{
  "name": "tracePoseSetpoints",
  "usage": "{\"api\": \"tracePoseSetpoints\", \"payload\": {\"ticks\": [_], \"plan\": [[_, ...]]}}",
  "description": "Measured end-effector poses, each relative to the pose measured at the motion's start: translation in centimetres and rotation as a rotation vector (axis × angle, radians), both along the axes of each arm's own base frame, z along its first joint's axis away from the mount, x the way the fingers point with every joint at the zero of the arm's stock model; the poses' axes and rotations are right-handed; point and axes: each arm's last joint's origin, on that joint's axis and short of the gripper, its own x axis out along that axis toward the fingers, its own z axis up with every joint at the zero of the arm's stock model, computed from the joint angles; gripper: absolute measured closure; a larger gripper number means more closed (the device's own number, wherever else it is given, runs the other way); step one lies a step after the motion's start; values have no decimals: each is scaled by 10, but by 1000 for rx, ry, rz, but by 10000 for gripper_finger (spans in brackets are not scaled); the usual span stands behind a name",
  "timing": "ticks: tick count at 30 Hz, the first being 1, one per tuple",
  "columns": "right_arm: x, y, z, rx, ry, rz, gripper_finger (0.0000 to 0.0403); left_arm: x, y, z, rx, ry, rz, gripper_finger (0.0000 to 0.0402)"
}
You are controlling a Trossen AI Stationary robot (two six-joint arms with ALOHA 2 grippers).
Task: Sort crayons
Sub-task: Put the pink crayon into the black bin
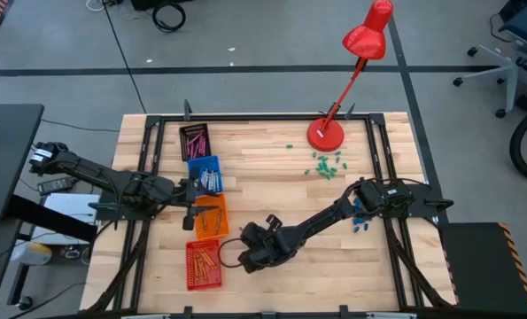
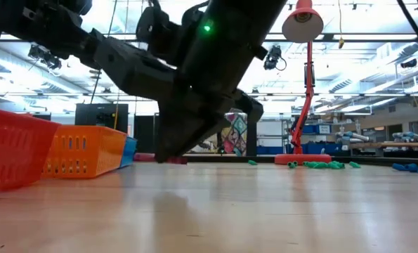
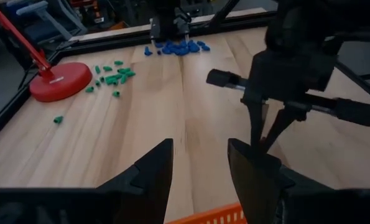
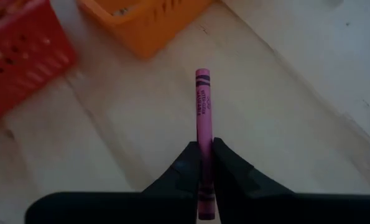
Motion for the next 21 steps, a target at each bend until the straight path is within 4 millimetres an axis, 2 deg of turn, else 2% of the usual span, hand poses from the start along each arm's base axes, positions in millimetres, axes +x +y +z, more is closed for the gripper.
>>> {"api": "tracePoseSetpoints", "payload": {"ticks": [3, 5, 10, 15, 21], "plan": [[-1, 1, 6, -10, -12, -2, 365, 1, 0, -2, -8, 14, 5, 235], [-4, 0, 17, -10, -12, 1, 365, 2, -1, -3, -6, 20, 5, 235], [-19, -3, 57, -86, -38, -15, 365, 7, -2, -4, -8, 4, 6, 235], [-32, 4, 100, -276, -191, -28, 364, 11, -3, 0, -27, -46, 7, 235], [-32, 24, 111, -460, -305, -8, 364, 13, -5, 6, -77, -114, -38, 235]]}}
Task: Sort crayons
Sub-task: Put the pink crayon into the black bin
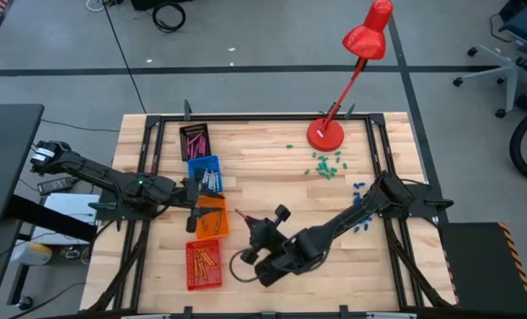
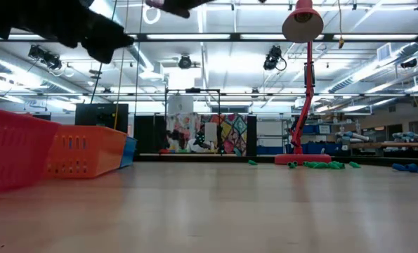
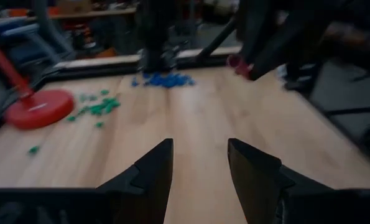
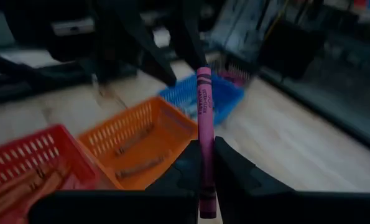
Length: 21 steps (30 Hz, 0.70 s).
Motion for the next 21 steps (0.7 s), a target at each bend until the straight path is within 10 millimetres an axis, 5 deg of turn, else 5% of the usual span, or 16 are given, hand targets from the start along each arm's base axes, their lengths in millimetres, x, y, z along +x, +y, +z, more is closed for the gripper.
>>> {"api": "tracePoseSetpoints", "payload": {"ticks": [21], "plan": [[15, 22, 16, -115, -152, 115, 364, 4, -15, 19, -197, -191, -247, 235]]}}
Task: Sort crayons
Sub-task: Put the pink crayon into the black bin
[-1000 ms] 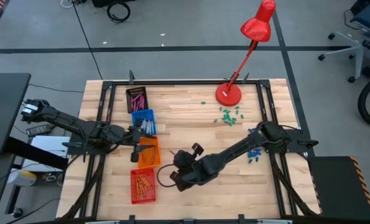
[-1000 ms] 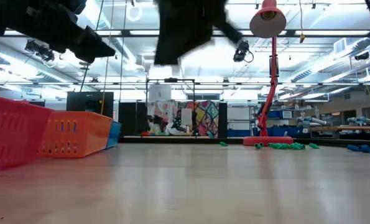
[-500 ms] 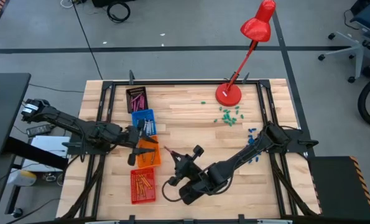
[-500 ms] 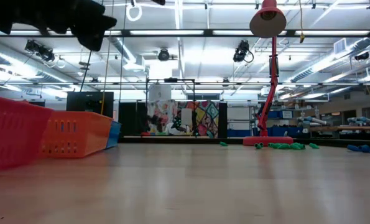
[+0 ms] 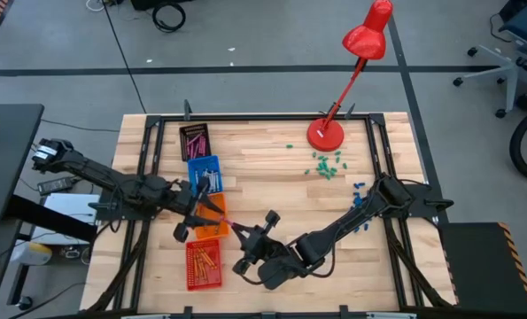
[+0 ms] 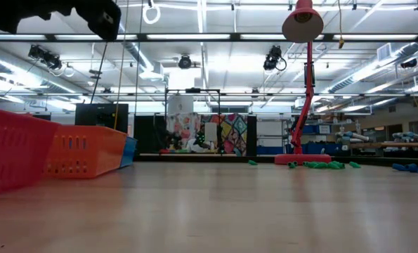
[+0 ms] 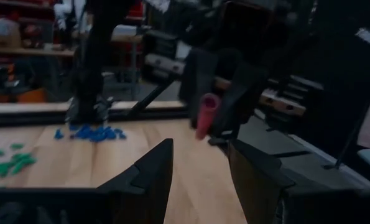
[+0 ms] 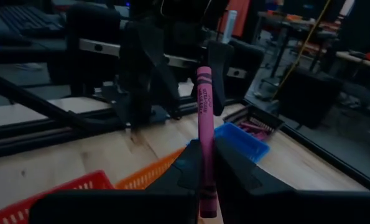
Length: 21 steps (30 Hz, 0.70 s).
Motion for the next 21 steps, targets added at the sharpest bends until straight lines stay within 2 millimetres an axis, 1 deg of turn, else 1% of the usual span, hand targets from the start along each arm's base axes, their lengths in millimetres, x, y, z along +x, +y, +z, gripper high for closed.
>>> {"api": "tracePoseSetpoints", "payload": {"ticks": [5, 17, 21], "plan": [[1, -1, -7, -12, -17, 14, 364, 7, -8, -2, 27, -52, -27, 235], [2, -1, -7, -11, -15, 32, 364, 21, -14, -8, -4, -93, -26, 235], [3, -3, -7, -6, -14, 38, 364, 25, -15, -11, -7, -100, -26, 248]]}}
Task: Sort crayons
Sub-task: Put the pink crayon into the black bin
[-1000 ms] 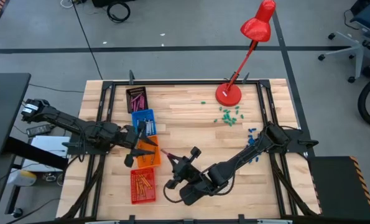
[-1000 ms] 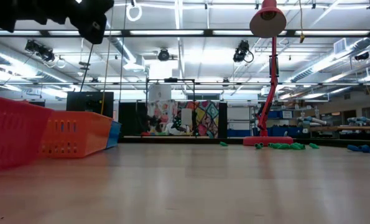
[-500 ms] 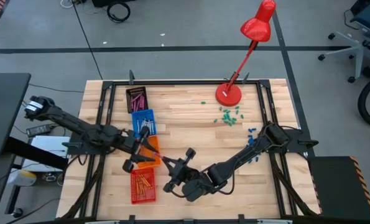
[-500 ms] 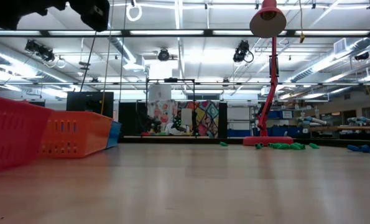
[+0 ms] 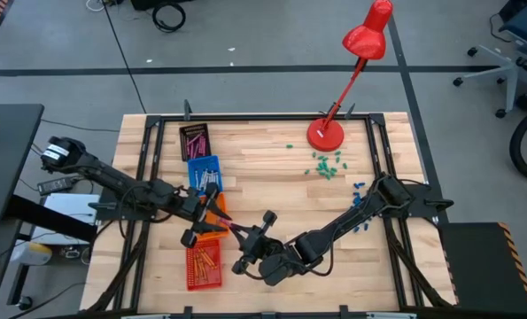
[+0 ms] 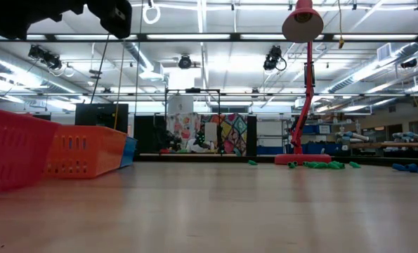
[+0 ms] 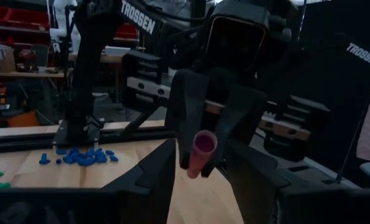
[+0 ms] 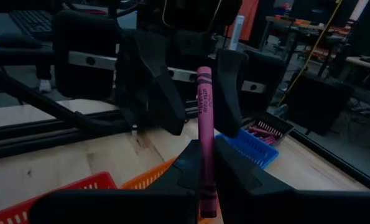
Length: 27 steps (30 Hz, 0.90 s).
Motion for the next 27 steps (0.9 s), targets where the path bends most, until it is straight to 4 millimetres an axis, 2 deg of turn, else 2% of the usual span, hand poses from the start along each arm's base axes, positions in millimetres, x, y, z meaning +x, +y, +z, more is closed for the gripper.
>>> {"api": "tracePoseSetpoints", "payload": {"ticks": [12, 20, 27], "plan": [[0, 0, 0, 4, 4, 14, 364, 1, 0, 2, 0, -31, 2, 310], [0, 0, 0, 3, 5, 13, 364, 1, 0, 1, 11, -28, 3, 366], [0, 0, -1, 4, 7, 14, 354, 1, 0, 0, 14, -20, 3, 361]]}}
